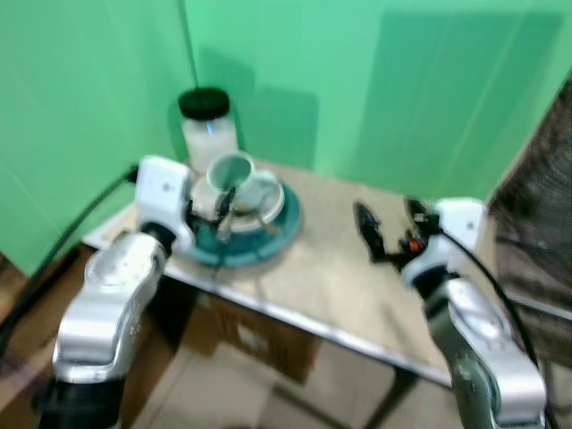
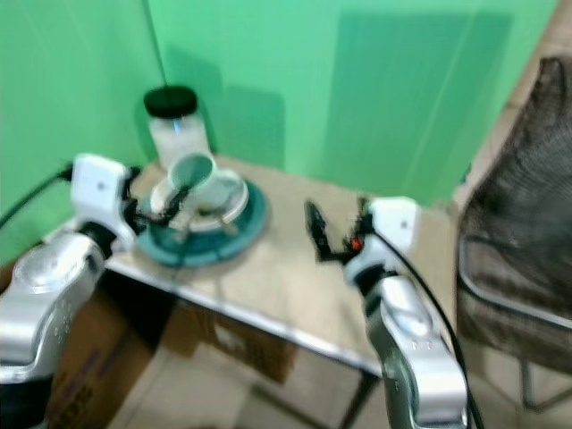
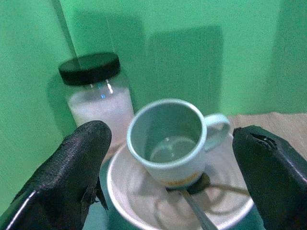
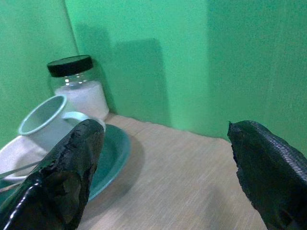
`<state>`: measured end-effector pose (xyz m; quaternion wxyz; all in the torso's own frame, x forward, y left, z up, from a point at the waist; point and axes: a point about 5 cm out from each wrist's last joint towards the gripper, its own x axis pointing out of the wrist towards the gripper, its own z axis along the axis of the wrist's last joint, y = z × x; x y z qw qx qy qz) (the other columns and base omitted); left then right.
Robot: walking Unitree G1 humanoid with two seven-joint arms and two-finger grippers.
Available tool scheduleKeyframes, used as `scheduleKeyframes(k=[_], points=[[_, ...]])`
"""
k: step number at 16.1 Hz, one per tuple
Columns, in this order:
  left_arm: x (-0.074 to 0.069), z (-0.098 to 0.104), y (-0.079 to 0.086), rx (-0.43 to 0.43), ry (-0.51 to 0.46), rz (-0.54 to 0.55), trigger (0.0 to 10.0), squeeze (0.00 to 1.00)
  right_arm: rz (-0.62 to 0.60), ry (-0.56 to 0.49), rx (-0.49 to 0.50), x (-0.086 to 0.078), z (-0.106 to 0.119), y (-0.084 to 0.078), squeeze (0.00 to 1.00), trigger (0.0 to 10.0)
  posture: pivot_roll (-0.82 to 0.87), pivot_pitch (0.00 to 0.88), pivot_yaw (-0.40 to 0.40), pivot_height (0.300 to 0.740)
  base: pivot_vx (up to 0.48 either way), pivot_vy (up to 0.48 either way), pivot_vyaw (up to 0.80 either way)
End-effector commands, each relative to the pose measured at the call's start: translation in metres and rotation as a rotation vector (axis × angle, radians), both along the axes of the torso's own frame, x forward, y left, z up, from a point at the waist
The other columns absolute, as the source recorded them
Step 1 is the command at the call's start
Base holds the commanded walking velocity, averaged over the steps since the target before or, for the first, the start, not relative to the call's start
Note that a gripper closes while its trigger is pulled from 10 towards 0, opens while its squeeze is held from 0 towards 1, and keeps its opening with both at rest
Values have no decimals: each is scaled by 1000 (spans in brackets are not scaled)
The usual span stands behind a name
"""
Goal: Setting the table
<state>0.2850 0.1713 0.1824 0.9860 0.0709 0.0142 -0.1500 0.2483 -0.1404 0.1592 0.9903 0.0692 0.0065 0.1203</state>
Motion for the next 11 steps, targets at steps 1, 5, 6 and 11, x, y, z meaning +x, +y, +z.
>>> scheduleKeyframes(k=[1, 5, 6, 11], points=[[0, 4, -8, -3, -19, -31, 10000, 0, -29, 12, -6, 0, -4, -9, 1000, 10000, 93, 0, 39, 740, 300, 0, 0], [0, 6, -10, 4, -23, -39, 10000, 0, 16, 4, -12, 1, -6, -5, 1000, 10000, 100, 0, 33, 740, 300, 0, 177], [0, 6, -10, 6, -24, -41, 10000, 0, 29, 2, -18, 1, -7, -4, 1000, 10000, 103, 0, 29, 740, 296, 0, 800], [-2, 4, -11, 17, -22, -52, 10000, 0, 39, -14, -42, 8, -6, -5, 1000, 10000, 104, 0, 24, 740, 297, 0, 466]])
